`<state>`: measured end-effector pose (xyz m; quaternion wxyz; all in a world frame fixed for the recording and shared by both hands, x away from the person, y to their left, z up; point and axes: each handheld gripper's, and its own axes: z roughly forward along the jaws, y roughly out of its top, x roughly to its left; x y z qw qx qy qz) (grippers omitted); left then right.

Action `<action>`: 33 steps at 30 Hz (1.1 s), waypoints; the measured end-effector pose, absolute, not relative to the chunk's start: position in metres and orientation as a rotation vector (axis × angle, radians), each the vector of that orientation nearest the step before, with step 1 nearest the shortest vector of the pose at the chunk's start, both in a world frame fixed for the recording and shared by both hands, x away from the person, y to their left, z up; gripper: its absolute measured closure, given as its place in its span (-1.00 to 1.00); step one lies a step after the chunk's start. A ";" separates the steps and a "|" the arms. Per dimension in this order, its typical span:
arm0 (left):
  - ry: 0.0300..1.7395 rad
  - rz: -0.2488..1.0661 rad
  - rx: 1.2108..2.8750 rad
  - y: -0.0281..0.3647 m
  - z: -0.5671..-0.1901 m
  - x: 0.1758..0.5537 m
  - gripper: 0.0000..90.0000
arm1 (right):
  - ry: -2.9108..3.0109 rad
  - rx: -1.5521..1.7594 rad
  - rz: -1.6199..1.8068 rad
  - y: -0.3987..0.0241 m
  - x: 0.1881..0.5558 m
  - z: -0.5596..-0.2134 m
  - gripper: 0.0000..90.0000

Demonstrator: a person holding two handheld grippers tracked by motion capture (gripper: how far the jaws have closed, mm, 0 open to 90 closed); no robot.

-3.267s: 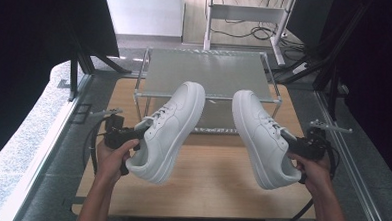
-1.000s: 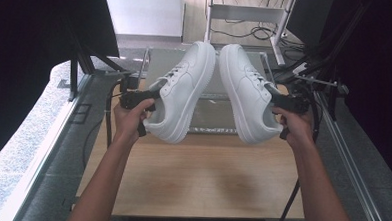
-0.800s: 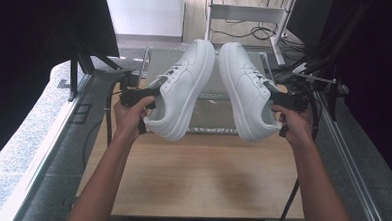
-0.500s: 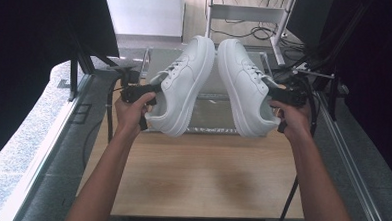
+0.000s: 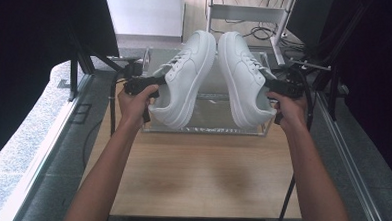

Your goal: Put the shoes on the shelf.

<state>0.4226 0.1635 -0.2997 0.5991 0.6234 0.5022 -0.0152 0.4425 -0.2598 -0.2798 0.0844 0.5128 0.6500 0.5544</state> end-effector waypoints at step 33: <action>1.301 0.001 1.446 0.145 -0.287 0.469 0.86 | 1.846 1.632 1.585 -0.251 0.479 -0.268 0.92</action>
